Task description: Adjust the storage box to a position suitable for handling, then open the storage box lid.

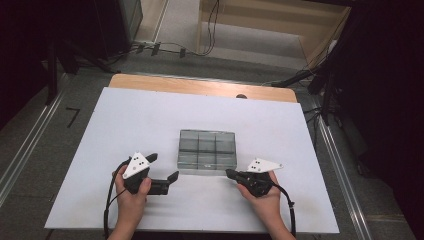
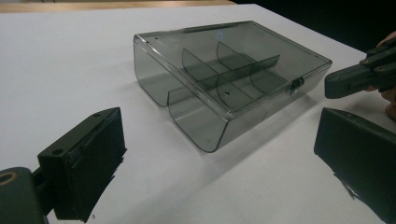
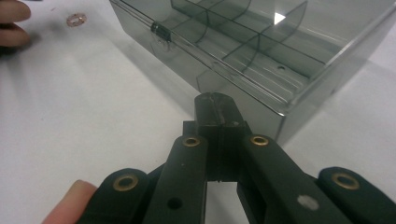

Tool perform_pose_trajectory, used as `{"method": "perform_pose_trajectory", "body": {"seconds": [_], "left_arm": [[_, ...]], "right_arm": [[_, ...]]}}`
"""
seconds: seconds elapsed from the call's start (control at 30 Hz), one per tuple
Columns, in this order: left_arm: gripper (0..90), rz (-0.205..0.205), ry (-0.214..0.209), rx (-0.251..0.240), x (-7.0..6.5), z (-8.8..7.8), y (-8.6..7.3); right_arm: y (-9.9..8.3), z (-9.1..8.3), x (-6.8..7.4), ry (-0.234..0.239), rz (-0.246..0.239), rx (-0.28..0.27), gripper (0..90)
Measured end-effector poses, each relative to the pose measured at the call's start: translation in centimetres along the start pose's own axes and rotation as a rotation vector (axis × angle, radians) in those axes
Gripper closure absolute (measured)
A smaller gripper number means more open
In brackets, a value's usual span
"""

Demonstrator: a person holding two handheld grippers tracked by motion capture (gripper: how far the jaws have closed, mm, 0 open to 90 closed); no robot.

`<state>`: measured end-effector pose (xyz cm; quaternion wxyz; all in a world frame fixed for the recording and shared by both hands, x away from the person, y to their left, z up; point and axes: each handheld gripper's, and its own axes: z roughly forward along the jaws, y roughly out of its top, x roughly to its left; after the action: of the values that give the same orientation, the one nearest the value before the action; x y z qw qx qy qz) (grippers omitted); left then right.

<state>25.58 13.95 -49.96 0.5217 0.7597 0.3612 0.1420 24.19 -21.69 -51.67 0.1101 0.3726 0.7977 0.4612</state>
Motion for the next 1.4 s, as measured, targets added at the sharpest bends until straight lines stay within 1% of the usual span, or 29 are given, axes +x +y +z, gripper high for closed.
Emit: {"method": "perform_pose_trajectory", "body": {"seconds": [0.1, 0.2, 0.23, 0.33, 0.4, 0.5, 0.7, 0.83, 1.07, 1.27, 1.4], "left_arm": [[1.9, 0.003, -0.005, 0.0, -0.1, 0.1, -0.1], [1.8, -0.005, -0.003, -0.007, 0.0, 0.1, -0.3], [1.8, -0.005, -0.004, -0.008, 0.0, 0.1, -0.3], [1.8, 0.014, -0.003, -0.007, -0.2, 0.3, -0.4], [1.9, 0.011, -0.007, -0.009, -0.2, 0.3, -0.4], [1.9, -0.002, -0.011, -0.013, -0.1, 0.3, -0.4], [1.9, 0.003, -0.008, -0.011, -0.1, 0.4, -0.4], [1.9, 0.002, -0.008, -0.012, -0.1, 0.4, -0.4], [1.9, 0.006, -0.009, -0.011, -0.2, 0.4, -0.4], [1.9, 0.015, -0.007, -0.005, -0.3, 0.5, -0.4], [1.9, 0.025, -0.004, 0.001, -0.4, 0.6, -0.4]], "right_arm": [[0.3, 0.3, 0.3, 0.002, -0.014, 0.002, 88.4], [0.5, 0.5, 0.7, 0.003, -0.027, 0.004, 88.4], [0.5, 0.6, 0.8, 0.004, -0.027, 0.007, 88.4], [0.6, 1.0, 0.9, 0.011, -0.02, 0.007, 88.4], [0.7, 1.4, 1.1, 0.011, -0.017, 0.011, 88.4], [1.0, 1.8, 1.3, 0.008, -0.032, 0.021, 88.4], [1.4, 2.3, 1.3, 0.021, -0.03, 0.033, 88.4], [1.8, 2.9, 1.6, 0.026, -0.051, 0.046, 88.4], [2.2, 3.7, 2.1, 0.038, -0.057, 0.052, 88.4], [2.1, 4.0, 2.2, 0.022, -0.074, 0.061, 88.5], [2.3, 4.3, 2.2, 0.024, -0.083, 0.067, 88.5]]}}
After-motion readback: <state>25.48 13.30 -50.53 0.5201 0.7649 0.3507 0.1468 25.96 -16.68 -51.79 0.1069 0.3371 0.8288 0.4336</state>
